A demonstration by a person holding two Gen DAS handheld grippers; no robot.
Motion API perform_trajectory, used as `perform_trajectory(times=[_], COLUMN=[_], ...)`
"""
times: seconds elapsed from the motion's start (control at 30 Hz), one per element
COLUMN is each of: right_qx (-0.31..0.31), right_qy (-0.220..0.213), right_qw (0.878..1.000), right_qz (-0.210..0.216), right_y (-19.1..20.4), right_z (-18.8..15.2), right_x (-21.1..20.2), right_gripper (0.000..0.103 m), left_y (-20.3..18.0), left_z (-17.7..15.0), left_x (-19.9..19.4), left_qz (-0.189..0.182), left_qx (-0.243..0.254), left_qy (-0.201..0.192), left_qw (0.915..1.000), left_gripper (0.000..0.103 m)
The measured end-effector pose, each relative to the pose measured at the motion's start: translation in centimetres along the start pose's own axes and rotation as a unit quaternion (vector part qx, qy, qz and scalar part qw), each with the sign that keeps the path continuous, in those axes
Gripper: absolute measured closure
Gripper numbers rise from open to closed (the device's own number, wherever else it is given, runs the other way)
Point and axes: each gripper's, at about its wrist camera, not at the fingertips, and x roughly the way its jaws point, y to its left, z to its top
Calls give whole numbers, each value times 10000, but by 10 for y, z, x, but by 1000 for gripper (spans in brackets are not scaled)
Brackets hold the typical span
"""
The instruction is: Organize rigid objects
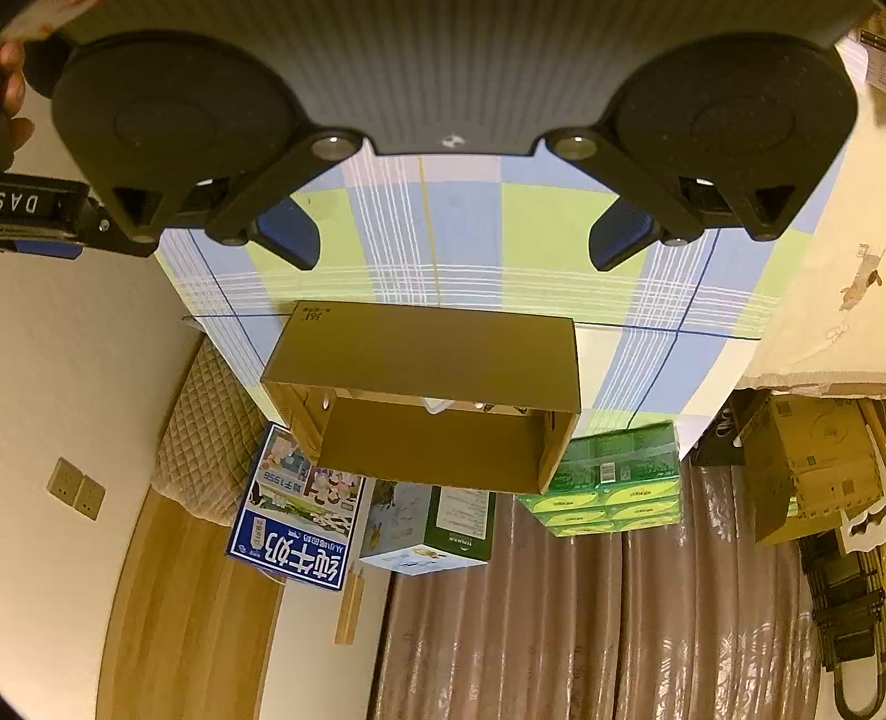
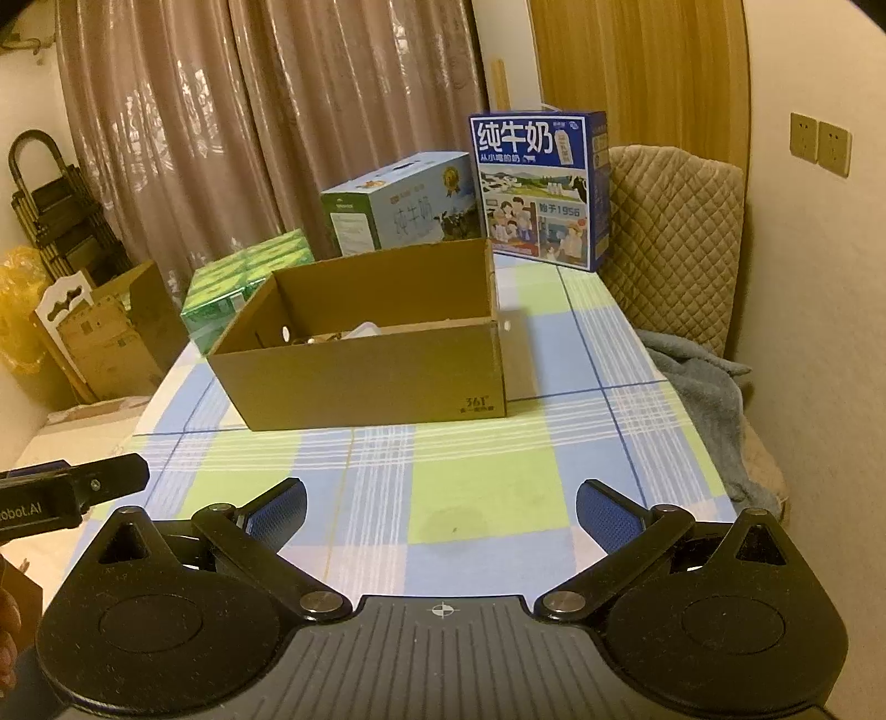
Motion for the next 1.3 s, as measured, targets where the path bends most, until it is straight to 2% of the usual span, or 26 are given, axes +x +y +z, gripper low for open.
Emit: perform_trajectory(times=[0.63, 1.3], right_qx=[-251, -234], right_qy=[-19, 1], right_qw=[9997, 9997], right_qz=[-6, 14], right_y=[7, 6], right_z=[-7, -9], right_x=[-3, -1], right_gripper=[2, 2], left_y=[-9, -12], left_z=[-10, -13], left_x=[-6, -3], left_qz=[-91, -92], left_qx=[219, 275], left_qy=[116, 136], left_qw=[9997, 9995], left_gripper=[1, 1])
